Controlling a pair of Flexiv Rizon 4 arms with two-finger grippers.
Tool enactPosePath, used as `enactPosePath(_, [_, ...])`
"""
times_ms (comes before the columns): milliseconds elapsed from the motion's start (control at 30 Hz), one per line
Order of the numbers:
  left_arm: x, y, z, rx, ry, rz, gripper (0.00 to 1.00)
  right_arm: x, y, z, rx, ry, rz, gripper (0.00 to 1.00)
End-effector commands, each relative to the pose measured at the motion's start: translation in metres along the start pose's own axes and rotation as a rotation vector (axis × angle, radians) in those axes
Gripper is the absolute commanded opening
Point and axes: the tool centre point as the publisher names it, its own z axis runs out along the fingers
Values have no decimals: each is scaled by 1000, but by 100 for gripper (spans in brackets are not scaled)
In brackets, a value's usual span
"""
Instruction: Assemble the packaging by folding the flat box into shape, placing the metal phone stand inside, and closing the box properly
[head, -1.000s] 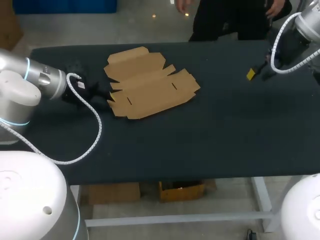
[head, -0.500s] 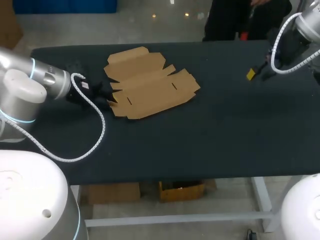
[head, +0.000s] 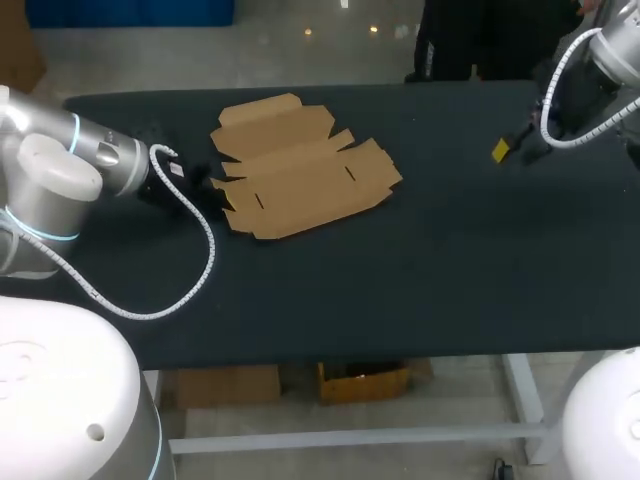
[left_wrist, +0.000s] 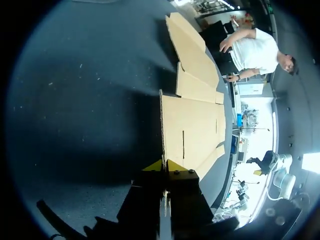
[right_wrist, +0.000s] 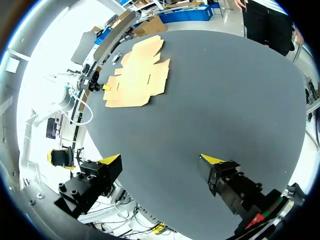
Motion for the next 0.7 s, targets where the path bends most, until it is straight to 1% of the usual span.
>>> enactPosePath(33, [0,0,-3,-15,-2,4,0,2,1,2,8,-12,33,100])
enactPosePath(200, [3,3,-7,-34,-9,17,0,2,1,3,10,-3,83,100])
enactPosePath(367, [6,7,-10,-74,-9,37,0,1,-2,2,-3,7,124,100])
enactPosePath(700, [8,19,-11,-195,-22,76,0,0,-11,3,1,23,157,100])
